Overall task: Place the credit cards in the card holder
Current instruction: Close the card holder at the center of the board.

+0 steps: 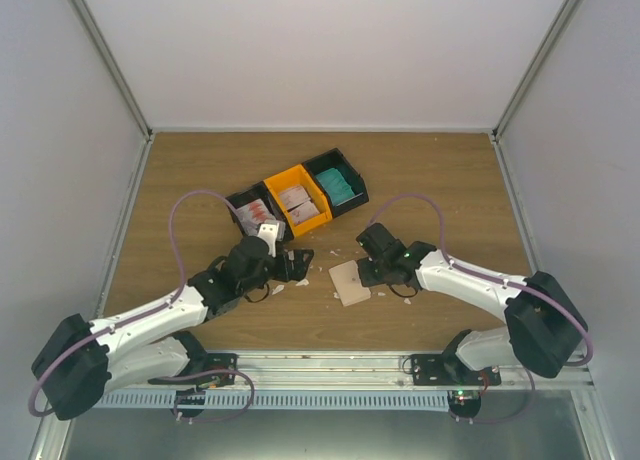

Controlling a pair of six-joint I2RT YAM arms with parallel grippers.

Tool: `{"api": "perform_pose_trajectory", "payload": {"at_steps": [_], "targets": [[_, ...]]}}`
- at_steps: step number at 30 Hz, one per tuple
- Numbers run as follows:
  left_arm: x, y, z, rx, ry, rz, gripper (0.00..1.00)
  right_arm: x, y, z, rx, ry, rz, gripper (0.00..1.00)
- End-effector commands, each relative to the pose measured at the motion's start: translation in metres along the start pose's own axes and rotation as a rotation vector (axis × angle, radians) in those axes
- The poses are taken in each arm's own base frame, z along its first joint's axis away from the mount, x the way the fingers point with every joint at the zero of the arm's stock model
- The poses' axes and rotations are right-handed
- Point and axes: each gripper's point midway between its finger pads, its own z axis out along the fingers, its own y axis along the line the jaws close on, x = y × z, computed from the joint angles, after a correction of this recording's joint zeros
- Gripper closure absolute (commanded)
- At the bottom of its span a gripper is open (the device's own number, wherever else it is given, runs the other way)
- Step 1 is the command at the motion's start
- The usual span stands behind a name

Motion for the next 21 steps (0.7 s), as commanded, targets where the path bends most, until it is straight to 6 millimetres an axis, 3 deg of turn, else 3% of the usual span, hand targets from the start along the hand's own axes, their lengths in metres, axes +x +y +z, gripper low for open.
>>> {"api": "perform_pose_trajectory", "payload": {"at_steps": [1,5,12,18,21], "targets": [[-0.004,0.0,0.0,0.015,-0.033,-0.009,0.01,-0.01,0.002,-0.005,0.01,-0.028,0.027,0.95],[0.005,-0.003,0.007,0.033,0.016,-0.047,0.03,-0.011,0.006,-0.006,-0.01,-0.029,0.02,0.99],[0.044,-0.016,0.025,0.144,0.176,-0.224,0.32,-0.008,0.021,-0.003,-0.072,-0.014,-0.062,1.0],[0.082,-0.025,0.045,0.2,0.308,-0.285,0.62,0.003,0.043,0.005,-0.099,0.017,-0.176,0.99],[0.09,-0.029,0.055,0.185,0.351,-0.278,0.69,0.007,0.041,0.012,-0.051,0.026,-0.197,0.99]]}}
